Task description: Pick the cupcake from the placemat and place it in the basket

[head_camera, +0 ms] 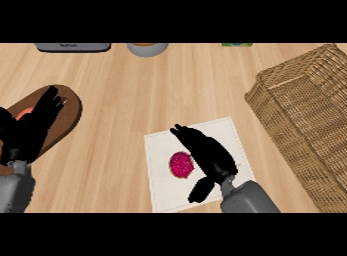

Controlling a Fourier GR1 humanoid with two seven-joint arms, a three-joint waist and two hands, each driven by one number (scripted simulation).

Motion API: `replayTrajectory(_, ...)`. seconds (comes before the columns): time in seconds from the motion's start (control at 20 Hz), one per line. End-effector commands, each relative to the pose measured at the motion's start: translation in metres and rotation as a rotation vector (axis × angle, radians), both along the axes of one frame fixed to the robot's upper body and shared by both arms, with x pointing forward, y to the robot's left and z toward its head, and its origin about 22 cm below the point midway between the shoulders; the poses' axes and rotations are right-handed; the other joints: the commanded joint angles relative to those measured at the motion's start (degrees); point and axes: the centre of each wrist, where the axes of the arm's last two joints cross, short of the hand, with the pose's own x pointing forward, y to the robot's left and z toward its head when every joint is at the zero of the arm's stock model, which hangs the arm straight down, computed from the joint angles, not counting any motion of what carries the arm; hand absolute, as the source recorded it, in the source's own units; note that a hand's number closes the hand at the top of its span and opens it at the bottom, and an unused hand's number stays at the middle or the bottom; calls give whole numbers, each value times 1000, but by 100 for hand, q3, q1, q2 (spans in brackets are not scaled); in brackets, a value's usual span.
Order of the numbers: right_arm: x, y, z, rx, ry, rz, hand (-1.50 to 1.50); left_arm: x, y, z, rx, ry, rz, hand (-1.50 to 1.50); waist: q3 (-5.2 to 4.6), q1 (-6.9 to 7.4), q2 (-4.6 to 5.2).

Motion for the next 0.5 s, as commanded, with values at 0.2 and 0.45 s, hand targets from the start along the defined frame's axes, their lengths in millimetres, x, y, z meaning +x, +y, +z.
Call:
replayTrajectory(0.2, 2, 19, -7, -62, -37, -22, -150, 16, 2, 17, -7, -3, -8, 0, 0, 10, 2)
replayTrajectory(0.45, 2, 22, -27, -189, -47, 89, 150, 12, 11, 8, 11, -3, -19, 0, -1, 9, 7)
